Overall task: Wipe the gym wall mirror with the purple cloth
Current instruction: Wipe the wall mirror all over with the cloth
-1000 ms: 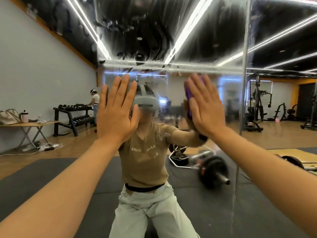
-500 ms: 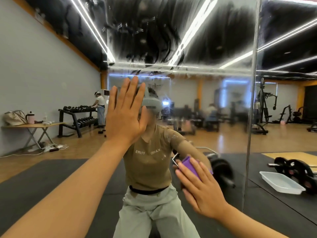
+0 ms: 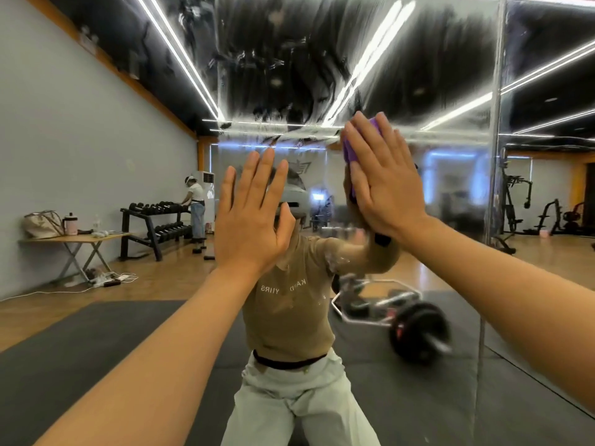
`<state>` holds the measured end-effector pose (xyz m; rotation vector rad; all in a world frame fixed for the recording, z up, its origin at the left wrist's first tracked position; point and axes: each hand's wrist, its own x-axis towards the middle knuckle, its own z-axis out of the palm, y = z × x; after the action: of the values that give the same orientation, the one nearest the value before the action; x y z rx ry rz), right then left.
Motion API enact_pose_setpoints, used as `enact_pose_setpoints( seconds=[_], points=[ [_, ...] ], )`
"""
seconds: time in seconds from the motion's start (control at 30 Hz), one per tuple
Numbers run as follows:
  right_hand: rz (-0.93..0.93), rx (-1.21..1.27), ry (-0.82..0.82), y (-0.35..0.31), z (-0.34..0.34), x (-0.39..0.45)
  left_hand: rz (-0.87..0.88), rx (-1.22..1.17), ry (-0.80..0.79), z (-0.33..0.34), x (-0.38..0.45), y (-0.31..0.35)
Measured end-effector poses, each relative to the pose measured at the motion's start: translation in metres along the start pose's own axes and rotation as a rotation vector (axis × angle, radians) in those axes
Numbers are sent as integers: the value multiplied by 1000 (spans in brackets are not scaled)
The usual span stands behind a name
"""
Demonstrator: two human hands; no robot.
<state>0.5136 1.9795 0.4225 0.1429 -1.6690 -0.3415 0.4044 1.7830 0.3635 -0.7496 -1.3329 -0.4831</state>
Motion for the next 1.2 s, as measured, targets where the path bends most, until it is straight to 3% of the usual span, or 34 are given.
enact_pose_setpoints(
  seconds=[0.13,0.33,0.53,0.6,0.77,0.93,1.0,1.2],
  points=[
    [37,7,10,-27,8,-45,1,-2,6,0,0,0],
    [-480,-108,-306,-54,5,-202,8,-4,8,1,1,0],
    [-769,-79,-429,-24,-5,-175,4,-16,-13,-1,-1,0],
    [-692,-45,-390,-16,-3,-139,6,-17,-10,0,-1,0],
    [-247,-36,-150,-7,0,-25,9,-20,-17,0,0,-1],
    [127,2,29,-43,16,-29,14,-25,-13,2,-1,-2],
    [94,9,12,-65,22,-66,12,-26,-6,2,-1,-1],
    [-403,-47,-258,-81,13,-195,61,-36,-108,-7,-3,-8]
  ],
)
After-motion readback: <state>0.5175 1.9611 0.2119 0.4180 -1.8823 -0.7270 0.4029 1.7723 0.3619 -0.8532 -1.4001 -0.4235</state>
